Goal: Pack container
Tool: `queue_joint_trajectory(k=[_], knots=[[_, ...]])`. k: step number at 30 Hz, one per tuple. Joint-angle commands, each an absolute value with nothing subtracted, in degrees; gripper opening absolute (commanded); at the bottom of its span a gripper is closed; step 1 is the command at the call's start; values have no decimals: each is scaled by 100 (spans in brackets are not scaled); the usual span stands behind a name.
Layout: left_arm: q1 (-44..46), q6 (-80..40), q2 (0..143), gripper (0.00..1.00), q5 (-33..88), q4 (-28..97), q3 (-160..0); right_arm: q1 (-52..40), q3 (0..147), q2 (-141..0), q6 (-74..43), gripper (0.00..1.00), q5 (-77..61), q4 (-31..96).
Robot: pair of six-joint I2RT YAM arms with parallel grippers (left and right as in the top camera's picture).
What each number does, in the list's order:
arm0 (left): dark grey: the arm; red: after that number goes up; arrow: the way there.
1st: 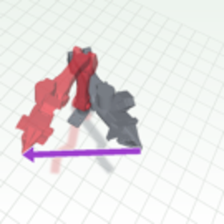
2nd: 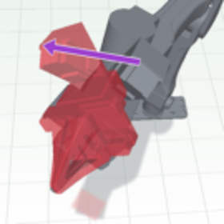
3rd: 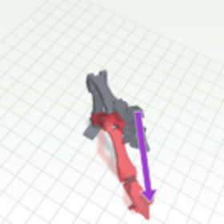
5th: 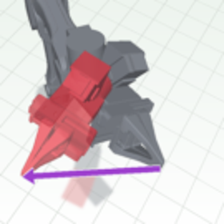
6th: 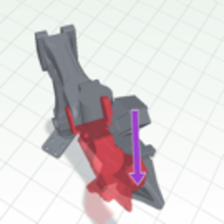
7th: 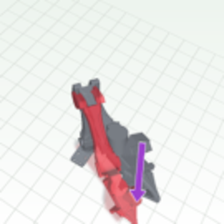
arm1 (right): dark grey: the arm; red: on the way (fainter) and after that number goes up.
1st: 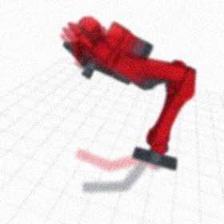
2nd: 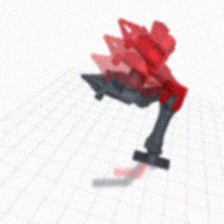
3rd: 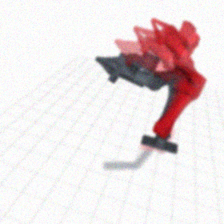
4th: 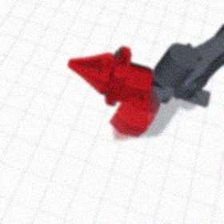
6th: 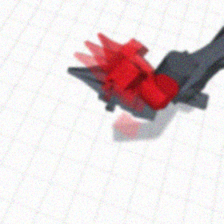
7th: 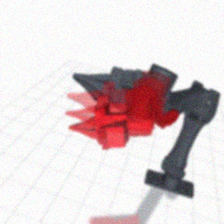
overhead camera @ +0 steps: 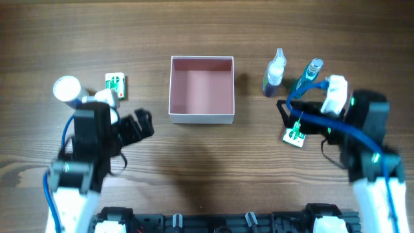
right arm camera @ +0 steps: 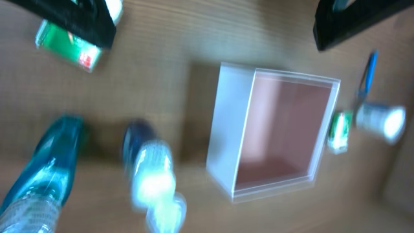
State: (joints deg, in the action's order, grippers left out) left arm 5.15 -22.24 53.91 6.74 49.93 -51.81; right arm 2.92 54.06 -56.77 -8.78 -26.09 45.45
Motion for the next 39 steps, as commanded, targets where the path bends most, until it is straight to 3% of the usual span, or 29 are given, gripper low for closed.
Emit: queue_joint_trajectory(k=[1, 6, 12, 23, 39], knots=[[534, -2279, 6156, 100, 1566, 5448, -6173, 268, 6552, -6501, -224, 100, -2904, 5290], [534, -2281, 6392, 100, 1734, 5605, -6431, 270, 6960, -6871, -239, 99, -3273, 5590], [537, -2300, 6388, 100, 1737, 5690, -6431, 268, 7459, -6899, -285, 99, -2265, 5874], [537, -2298, 6388, 100, 1732, 5684, -6431, 49, 10071, -8534, 141, 98, -1704, 7190], [537, -2298, 6388, 100, 1732, 5476, -6431, -1024, 10248, -10488, 185, 99, -296, 6661]])
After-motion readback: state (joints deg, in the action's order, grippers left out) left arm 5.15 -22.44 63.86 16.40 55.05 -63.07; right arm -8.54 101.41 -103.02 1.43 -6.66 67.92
